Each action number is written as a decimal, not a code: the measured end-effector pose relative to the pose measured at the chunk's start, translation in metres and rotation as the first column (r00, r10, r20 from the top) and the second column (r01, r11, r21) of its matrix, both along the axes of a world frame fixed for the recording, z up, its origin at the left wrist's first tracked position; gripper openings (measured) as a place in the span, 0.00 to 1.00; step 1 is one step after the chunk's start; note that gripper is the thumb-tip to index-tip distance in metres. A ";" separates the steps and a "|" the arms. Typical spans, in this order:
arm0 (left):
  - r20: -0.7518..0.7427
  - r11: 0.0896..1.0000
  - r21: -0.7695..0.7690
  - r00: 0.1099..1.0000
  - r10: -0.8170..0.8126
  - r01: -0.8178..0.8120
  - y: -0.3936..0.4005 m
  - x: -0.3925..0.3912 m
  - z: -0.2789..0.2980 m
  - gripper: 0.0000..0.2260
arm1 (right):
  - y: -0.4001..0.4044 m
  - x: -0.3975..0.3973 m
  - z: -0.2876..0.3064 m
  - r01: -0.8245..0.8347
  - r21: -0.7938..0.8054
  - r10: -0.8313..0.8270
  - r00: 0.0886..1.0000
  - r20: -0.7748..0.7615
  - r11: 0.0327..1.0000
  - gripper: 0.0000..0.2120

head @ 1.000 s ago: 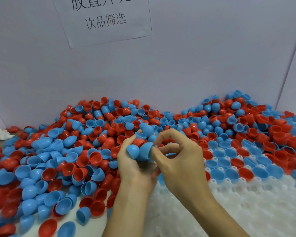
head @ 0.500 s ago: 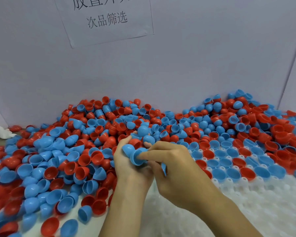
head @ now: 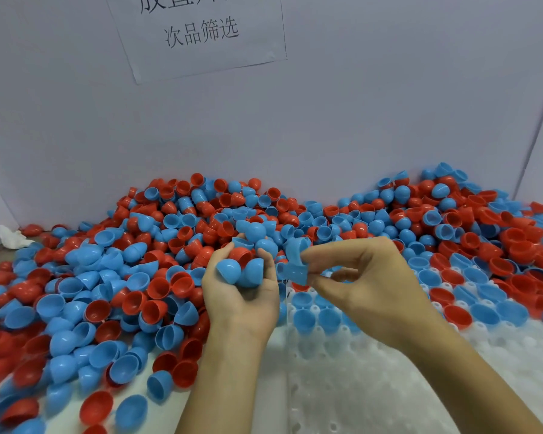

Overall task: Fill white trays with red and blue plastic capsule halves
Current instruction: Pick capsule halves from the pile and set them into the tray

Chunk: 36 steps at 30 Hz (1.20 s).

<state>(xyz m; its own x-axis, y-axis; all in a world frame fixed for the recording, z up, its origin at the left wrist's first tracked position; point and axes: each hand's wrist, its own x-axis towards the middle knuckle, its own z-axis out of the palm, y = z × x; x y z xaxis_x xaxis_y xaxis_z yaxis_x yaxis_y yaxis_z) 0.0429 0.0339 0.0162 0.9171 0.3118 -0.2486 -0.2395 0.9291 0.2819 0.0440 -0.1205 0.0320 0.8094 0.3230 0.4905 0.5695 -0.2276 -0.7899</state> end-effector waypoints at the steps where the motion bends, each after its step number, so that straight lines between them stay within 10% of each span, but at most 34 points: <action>1: -0.003 1.000 -0.009 1.000 0.000 0.000 0.000 -0.001 0.001 0.06 | -0.002 0.001 0.001 0.007 -0.029 -0.008 0.999 -0.041 1.000 0.20; 11: -0.032 0.998 -0.059 0.999 0.007 -0.009 -0.001 -0.004 0.004 0.05 | -0.013 0.001 0.007 0.151 -0.431 -0.157 0.987 0.022 0.890 0.09; 22: -0.022 1.000 -0.005 1.000 -0.007 0.007 -0.001 -0.003 0.001 0.05 | 0.023 -0.019 -0.013 0.013 -0.894 -0.065 0.998 -0.017 0.449 0.10; 29: -0.014 0.998 0.052 0.999 -0.039 0.040 -0.007 -0.002 0.002 0.04 | -0.008 -0.002 -0.004 -0.195 -0.753 0.014 0.971 -0.240 0.629 0.09; 36: -0.021 0.953 0.264 0.989 -0.148 0.148 -0.027 -0.001 0.002 0.05 | -0.007 0.006 -0.001 -0.049 -0.240 -0.005 0.975 -0.220 0.970 0.06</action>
